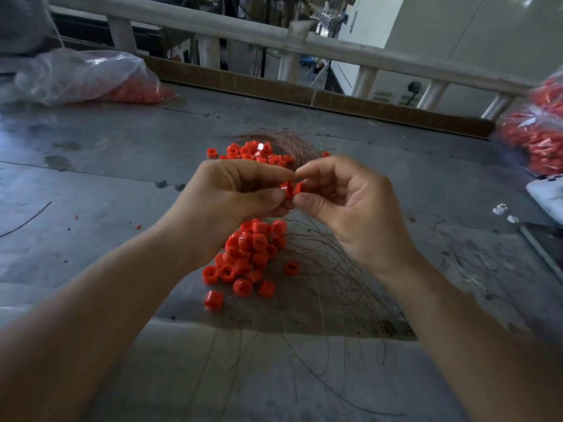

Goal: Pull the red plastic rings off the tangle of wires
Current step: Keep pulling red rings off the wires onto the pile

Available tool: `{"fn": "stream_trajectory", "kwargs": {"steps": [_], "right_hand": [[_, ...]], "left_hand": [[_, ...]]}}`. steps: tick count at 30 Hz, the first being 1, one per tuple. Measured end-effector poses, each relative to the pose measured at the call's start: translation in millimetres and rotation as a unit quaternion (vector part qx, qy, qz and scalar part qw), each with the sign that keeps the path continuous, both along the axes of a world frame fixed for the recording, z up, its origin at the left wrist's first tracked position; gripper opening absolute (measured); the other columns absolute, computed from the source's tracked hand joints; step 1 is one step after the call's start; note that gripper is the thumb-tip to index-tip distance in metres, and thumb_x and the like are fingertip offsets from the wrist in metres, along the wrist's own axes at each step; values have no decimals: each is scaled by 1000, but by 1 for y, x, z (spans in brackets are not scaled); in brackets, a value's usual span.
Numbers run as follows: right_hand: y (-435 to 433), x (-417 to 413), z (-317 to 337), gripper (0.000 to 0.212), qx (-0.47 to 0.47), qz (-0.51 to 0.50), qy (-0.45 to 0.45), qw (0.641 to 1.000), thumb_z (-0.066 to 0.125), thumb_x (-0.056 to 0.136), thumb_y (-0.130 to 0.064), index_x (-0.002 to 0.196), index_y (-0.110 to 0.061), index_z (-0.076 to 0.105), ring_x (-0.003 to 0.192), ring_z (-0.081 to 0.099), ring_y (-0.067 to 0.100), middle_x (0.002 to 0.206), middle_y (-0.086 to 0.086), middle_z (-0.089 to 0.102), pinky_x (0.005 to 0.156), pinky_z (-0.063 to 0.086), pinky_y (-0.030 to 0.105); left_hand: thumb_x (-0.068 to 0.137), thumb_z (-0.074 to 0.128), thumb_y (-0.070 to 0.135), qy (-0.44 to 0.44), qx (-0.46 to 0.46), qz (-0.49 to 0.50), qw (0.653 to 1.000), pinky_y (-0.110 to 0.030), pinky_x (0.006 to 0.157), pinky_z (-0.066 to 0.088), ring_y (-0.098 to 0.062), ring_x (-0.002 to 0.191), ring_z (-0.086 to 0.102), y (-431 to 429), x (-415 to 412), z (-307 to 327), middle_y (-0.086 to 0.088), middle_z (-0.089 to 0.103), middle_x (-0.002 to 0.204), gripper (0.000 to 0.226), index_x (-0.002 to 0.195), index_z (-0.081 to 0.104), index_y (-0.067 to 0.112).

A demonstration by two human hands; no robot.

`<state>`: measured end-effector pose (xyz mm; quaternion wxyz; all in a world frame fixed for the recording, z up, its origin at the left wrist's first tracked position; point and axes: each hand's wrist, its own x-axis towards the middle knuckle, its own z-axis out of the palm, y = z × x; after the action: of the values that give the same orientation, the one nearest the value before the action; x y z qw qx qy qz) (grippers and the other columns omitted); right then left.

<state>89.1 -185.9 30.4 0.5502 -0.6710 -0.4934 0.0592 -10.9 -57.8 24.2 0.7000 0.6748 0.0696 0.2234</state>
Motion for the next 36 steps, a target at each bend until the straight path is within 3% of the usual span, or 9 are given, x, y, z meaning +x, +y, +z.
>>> {"fn": "stream_trajectory", "kwargs": {"steps": [5,19,27,32,36], "right_hand": [[3,-1,-4,23,8,-23,-23,999,72,71,-7,90,-19,65,77,65,7,83,-4,66,71,51,18],[0,-2,-4,31,10,-45,-66,997,74,68,-8,96,-18,64,80,65,5,81,-11,64,71,52,14],[0,-2,-6,29,28,-40,-61,997,74,65,-11,92,-17,65,75,65,1,77,-14,63,67,49,10],[0,-4,-8,27,45,-40,-50,997,71,63,-22,89,-17,66,73,66,3,76,-13,64,66,51,14],[0,-4,-10,28,43,-48,-74,995,73,65,-16,92,-14,65,75,65,4,77,-10,64,67,52,15]], "left_hand": [[58,62,9,2,9,12,1000,-15,60,52,-11,63,68,0,1,-1,-1,71,67,24,81,66,12],[58,63,14,23,31,-12,999,-13,60,52,-11,67,70,-1,-1,0,-1,73,70,21,71,75,26],[57,64,12,28,1,-24,999,-15,59,53,-12,64,69,-2,-1,-1,-4,72,69,19,71,75,19],[57,64,11,29,-32,-41,998,-17,58,53,-13,64,69,-2,-2,-3,-5,72,68,18,69,76,18],[58,64,10,36,-32,-43,998,-17,58,54,-13,65,70,-1,-2,-4,-6,72,69,19,72,75,15]]}}
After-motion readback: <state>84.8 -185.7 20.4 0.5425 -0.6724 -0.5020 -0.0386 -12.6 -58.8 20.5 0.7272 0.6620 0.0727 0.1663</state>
